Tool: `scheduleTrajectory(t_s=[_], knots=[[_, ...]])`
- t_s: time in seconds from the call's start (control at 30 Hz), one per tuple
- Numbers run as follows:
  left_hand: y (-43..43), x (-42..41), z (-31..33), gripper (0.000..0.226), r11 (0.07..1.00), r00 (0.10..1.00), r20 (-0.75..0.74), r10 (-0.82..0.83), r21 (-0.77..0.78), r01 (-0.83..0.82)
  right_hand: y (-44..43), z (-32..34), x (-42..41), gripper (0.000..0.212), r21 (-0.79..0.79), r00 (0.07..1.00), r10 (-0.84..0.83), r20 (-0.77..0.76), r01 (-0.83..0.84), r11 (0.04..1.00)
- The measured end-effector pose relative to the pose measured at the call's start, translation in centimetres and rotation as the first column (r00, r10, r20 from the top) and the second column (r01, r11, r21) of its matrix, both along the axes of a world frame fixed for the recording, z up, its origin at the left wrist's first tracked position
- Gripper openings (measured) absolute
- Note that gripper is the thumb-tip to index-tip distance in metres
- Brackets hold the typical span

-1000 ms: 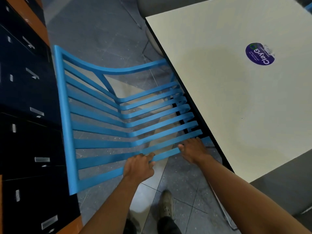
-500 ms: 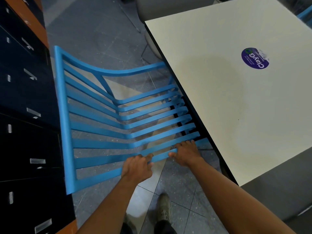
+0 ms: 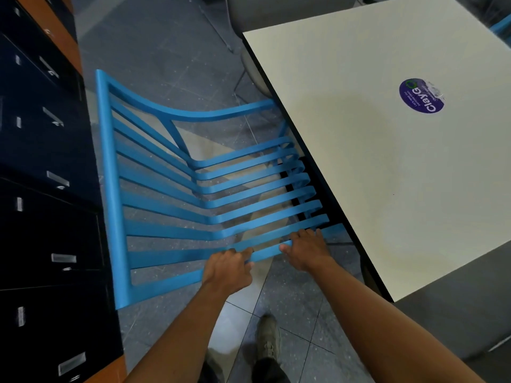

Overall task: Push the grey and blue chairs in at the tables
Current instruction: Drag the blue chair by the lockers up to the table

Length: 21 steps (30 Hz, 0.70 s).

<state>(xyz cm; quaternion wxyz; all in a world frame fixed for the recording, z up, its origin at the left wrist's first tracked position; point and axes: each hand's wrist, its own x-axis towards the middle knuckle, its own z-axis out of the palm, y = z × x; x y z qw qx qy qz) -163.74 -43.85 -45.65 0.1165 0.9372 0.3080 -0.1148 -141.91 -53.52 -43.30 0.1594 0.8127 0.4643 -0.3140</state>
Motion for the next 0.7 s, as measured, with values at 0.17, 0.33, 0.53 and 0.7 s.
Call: scheduleTrajectory(t_s=[0.17, 0.33, 0.53, 0.7], knots=[[-0.2, 0.0, 0.2, 0.045, 0.999, 1.000, -0.009, 0.005, 0.036, -0.005, -0.2, 0.7, -1.3, 0.057, 0.072, 1.000, -0.011, -0.019, 0.012, 0.997], [-0.7, 0.0, 1.3, 0.048, 0.999, 0.999, -0.035, 0.037, 0.022, -0.037, -0.2, 2.0, -3.0, 0.054, 0.139, 0.998, -0.011, -0.062, 0.019, 0.990], [-1.8, -1.3, 5.0, 0.045, 0.992, 0.991, -0.046, 0.127, -0.006, -0.127, -1.1, 4.9, -5.1, 0.052, 0.174, 0.991, -0.035, -0.131, 0.058, 0.983], [-2.7, -2.1, 9.5, 0.045, 0.986, 0.986, -0.016, 0.166, -0.031, -0.166, -2.4, 8.4, -5.8, 0.054, 0.165, 0.986, -0.026, -0.162, 0.053, 0.985]])
